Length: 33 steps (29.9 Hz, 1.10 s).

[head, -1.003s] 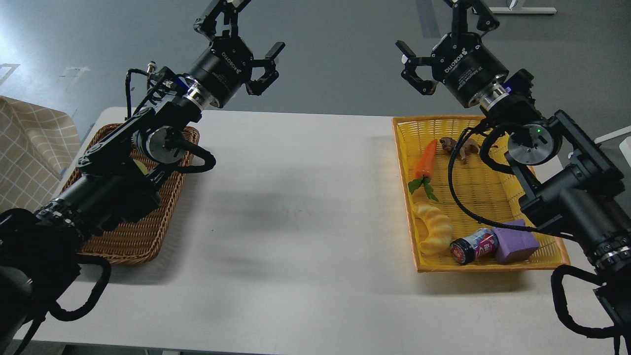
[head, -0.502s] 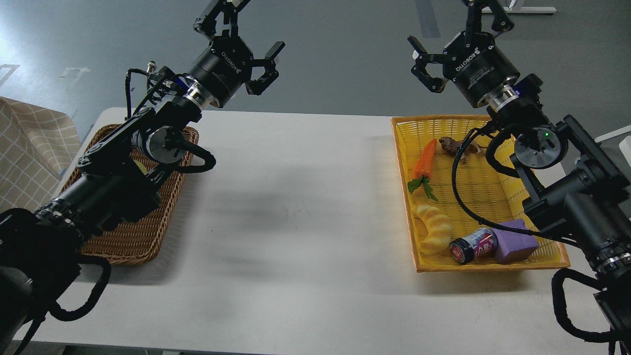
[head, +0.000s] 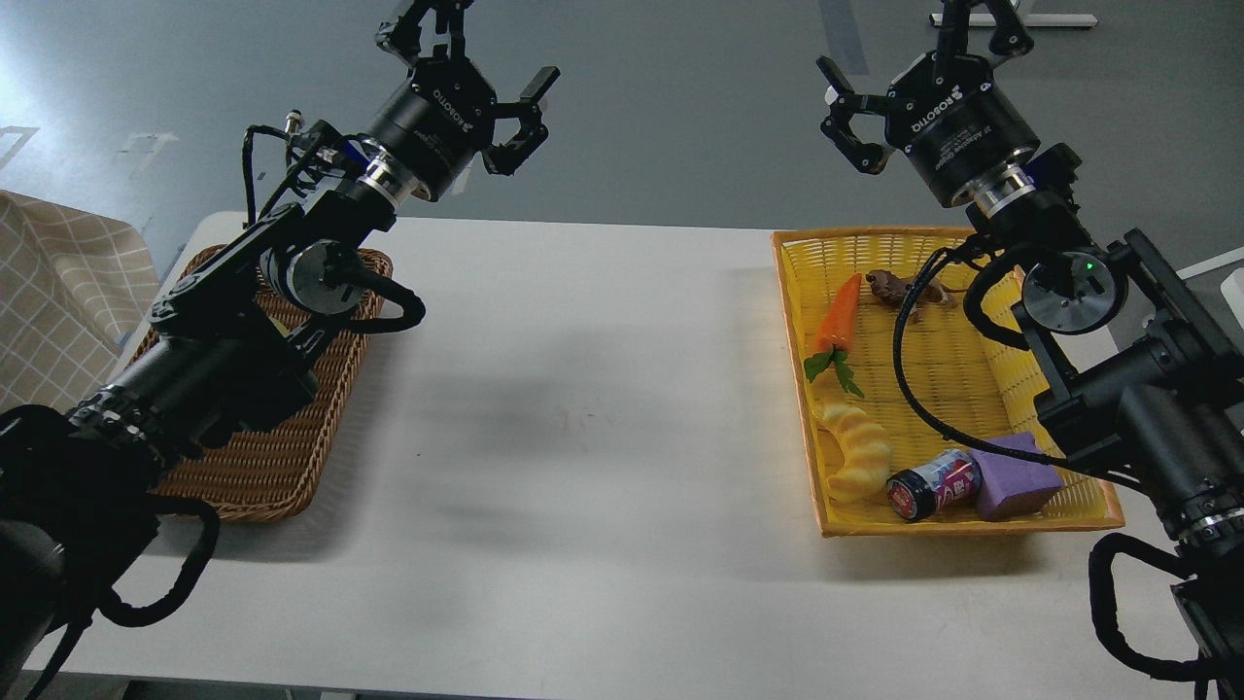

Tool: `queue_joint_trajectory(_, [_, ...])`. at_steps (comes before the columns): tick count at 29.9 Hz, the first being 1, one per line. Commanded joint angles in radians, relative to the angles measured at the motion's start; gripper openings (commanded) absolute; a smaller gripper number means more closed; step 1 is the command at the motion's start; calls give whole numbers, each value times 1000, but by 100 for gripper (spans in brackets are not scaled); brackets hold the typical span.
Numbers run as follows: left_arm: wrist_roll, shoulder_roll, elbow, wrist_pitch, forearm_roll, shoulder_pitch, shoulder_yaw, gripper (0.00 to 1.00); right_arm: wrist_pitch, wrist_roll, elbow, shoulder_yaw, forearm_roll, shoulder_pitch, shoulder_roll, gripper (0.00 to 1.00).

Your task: Place and transfer tape with both arms

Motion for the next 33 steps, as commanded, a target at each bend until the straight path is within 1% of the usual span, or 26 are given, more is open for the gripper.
queue_joint_trajectory(1, [-2, -10, -8, 0, -2, 1, -28, 98, 0, 0, 4, 0, 0, 3, 0, 100])
queue_joint_trajectory(12, [0, -35, -12, 0, 1, 7, -41, 98, 0, -1, 59, 8, 2, 3, 0, 100])
queue_joint_trajectory(33, [-2, -38, -20, 0, 1, 10, -41, 98, 0, 0, 70, 8, 0, -5, 2, 100])
